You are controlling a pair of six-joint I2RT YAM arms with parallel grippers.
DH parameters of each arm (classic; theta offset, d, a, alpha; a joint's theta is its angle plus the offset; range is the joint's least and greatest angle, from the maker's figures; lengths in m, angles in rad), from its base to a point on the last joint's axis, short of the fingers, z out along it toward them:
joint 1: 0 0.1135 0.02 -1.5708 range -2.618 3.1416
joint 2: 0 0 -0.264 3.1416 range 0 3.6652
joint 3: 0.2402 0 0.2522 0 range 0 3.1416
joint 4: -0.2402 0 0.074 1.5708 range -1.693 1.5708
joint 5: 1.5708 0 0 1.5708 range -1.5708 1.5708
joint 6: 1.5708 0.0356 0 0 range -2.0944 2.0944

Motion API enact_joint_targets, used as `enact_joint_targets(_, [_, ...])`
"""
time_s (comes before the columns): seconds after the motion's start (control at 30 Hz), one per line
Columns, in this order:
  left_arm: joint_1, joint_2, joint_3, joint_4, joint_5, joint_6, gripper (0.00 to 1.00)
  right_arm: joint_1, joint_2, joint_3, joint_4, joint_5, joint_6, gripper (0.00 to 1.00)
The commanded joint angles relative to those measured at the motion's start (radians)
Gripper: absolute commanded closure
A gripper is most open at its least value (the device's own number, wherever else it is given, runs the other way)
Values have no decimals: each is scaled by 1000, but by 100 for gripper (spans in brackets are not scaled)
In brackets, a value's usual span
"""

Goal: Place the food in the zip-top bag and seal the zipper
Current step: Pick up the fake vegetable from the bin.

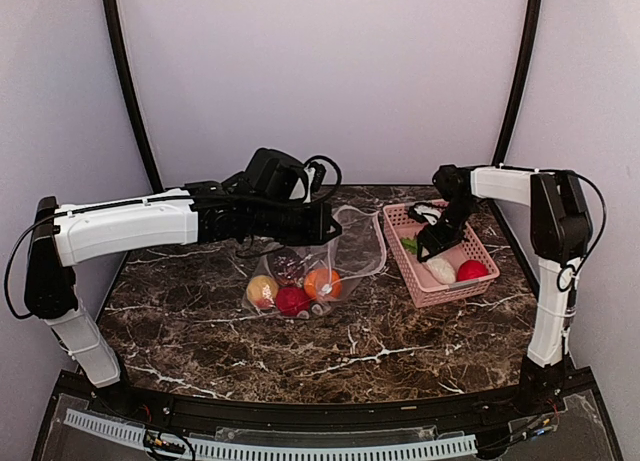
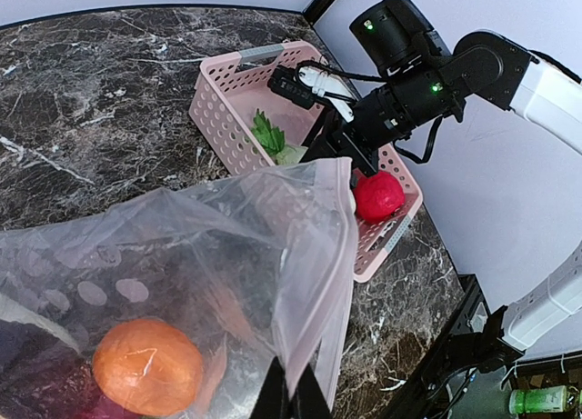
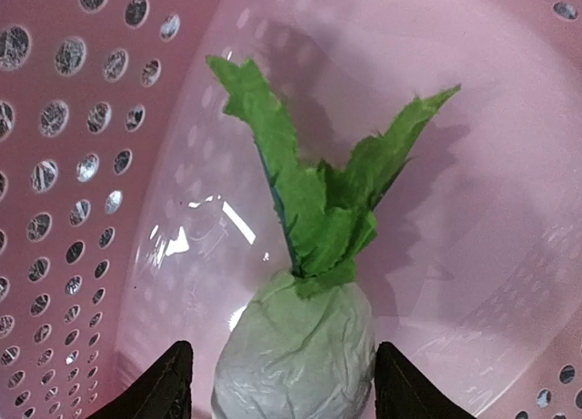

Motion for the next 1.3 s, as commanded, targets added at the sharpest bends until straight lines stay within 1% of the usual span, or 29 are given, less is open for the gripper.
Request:
enact_joint_targets(0.0, [2, -10, -4, 20, 8, -1, 99, -2, 17, -22, -39, -10, 9, 35])
enact_joint_targets(0.07, [2, -11, -7, 21, 10, -2, 99, -2, 15, -22, -44, -16, 10, 39])
enact_joint_targets(0.17, [3, -14, -12, 24, 10, -3, 99, -3, 13, -17, -54, -24, 11, 48])
enact_joint_targets(0.23, [2, -16, -14, 24, 10, -5, 99, -8, 5, -3, -57, -25, 9, 51])
enact_joint_targets(0.5, [2, -30, -34, 34, 1, -7, 99, -23, -58, 57, -64, -78, 10, 63])
enact_joint_targets(0.67, [2, -29, -33, 45, -3, -8, 99, -27, -106, 99, -75, -117, -5, 65])
enact_joint_targets(0.8, [4, -26, -29, 67, -18, -6, 99, -36, -168, 155, -87, -196, -8, 67])
enact_joint_targets(1.03, [15, -12, -23, 130, -15, -21, 99, -38, -280, 163, -41, -484, 4, 69])
enact_joint_targets(1.17, [20, 4, 3, 109, -17, -14, 99, -38, -331, 157, 55, -545, 59, 71])
enact_joint_targets(1.27, [21, 16, 25, 72, -93, -11, 99, -38, -353, 154, 138, -628, 112, 73])
